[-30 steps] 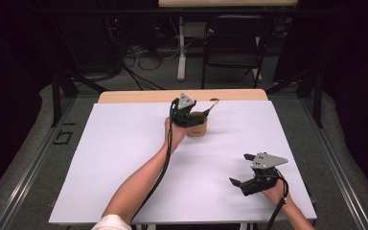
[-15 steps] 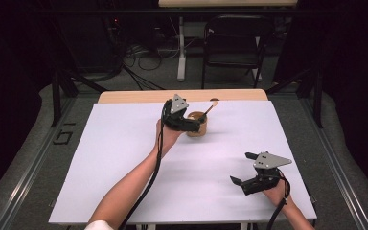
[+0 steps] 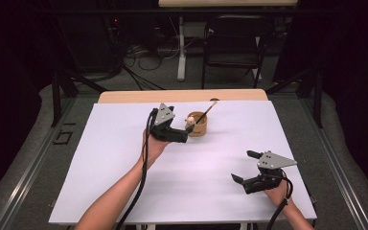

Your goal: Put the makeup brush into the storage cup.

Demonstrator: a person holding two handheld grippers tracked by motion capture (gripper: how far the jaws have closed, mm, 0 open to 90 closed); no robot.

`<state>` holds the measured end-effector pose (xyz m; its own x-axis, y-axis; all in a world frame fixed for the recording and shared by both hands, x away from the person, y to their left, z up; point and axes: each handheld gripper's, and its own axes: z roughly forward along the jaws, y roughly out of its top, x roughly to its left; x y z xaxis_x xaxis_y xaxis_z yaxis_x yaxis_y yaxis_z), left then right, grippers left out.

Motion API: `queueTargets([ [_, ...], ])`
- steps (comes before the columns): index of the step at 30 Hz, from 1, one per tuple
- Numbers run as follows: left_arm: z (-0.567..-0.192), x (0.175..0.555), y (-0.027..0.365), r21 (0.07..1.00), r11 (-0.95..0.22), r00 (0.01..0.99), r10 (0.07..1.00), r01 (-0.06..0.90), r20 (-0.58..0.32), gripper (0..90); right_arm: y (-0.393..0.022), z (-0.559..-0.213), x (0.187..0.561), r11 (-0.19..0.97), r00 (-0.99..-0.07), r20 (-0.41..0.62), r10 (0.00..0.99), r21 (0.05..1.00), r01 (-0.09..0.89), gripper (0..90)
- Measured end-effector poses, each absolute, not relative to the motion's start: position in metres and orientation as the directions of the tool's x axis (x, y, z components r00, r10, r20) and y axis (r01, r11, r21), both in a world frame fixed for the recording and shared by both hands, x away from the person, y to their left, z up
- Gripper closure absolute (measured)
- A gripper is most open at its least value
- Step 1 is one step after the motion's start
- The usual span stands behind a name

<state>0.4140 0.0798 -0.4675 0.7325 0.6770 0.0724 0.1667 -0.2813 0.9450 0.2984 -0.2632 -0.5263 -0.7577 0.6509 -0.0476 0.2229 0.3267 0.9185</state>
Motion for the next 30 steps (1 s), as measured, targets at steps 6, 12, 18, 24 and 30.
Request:
queueTargets([
  [6,-0.47,0.395,0.095,0.945,-0.287,0.731,0.677,0.157,0.084,0.1,-0.264,-0.526,0.298,0.316,-0.755,-0.04,0.654,0.921,0.226,0.0],
  [12,-0.471,0.38,0.11,0.949,-0.28,0.727,0.681,0.143,0.091,0.0,-0.265,-0.524,0.297,0.302,-0.751,-0.047,0.658,0.93,0.207,0.0],
  [18,-0.473,0.36,0.131,0.953,-0.273,0.72,0.687,0.129,0.099,0.0,-0.266,-0.523,0.296,0.292,-0.748,-0.045,0.662,0.935,0.202,0.0],
  [24,-0.476,0.346,0.148,0.95,-0.288,0.701,0.703,0.123,0.122,0.0,-0.265,-0.524,0.296,0.288,-0.748,-0.041,0.662,0.936,0.203,0.0],
  [30,-0.486,0.329,0.173,0.948,-0.286,0.669,0.733,0.138,0.123,0.0,-0.265,-0.524,0.295,0.286,-0.748,-0.041,0.662,0.937,0.201,0.0],
])
